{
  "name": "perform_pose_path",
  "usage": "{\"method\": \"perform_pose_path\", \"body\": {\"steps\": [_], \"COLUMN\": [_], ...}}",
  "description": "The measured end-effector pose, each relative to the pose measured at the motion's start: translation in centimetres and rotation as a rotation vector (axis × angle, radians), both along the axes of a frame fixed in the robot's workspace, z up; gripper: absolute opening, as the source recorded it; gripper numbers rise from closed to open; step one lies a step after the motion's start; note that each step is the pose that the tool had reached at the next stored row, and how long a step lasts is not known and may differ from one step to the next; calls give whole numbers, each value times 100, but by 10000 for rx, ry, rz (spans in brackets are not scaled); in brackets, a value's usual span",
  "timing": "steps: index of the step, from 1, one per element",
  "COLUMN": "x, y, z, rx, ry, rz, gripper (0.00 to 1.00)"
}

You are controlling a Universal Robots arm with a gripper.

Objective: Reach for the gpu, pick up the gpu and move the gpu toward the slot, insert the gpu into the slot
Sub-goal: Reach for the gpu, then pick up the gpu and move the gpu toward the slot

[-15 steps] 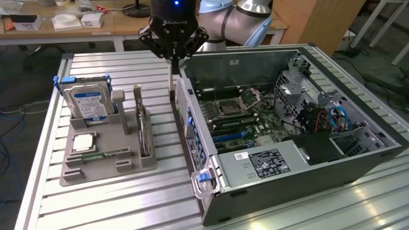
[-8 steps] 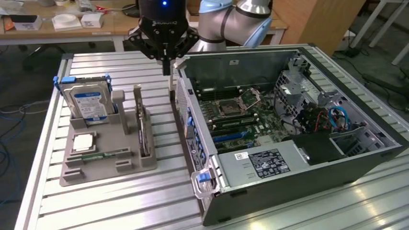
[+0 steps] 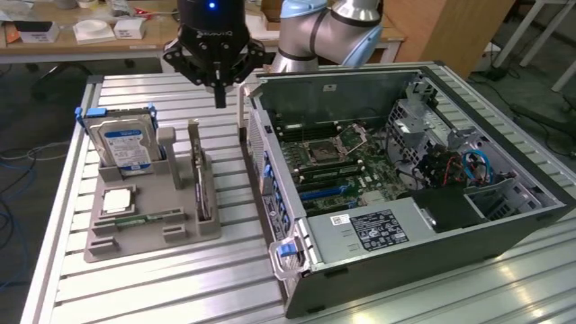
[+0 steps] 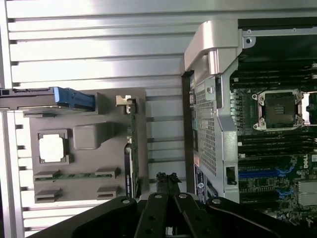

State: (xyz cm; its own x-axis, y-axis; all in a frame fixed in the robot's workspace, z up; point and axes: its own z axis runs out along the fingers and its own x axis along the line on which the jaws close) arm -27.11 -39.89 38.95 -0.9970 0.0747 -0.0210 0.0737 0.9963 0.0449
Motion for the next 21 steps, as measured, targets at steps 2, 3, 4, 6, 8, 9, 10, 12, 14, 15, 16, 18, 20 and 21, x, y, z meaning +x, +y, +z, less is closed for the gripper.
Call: {"method": "perform_pose_path", "body": {"steps": [2, 3, 4, 6, 8, 9, 10, 12, 14, 15, 16, 18, 20, 21], "x": [-52, -74, -94, -126, -159, -177, -197, -241, -287, -309, -327, -347, -347, -347], "y": [0, 0, 0, 0, 0, 0, 0, 0, 0, 0, 0, 0, 0, 0], "z": [-3, -4, -4, -6, -7, -8, -9, -11, -14, -16, -17, -19, -19, -18], "rx": [0, 0, 0, 1, 1, 0, 0, 0, 0, 0, 0, 0, 0, 1], "ry": [8, 19, 36, 90, 146, 171, 184, 204, 221, 230, 238, 246, 247, 247], "rz": [-3, -5, -6, -11, -15, -17, -18, -19, -19, -20, -20, -22, -21, -21], "gripper": [10, 10, 10, 10, 10, 10, 10, 10, 10, 10, 10, 10, 10, 10]}}
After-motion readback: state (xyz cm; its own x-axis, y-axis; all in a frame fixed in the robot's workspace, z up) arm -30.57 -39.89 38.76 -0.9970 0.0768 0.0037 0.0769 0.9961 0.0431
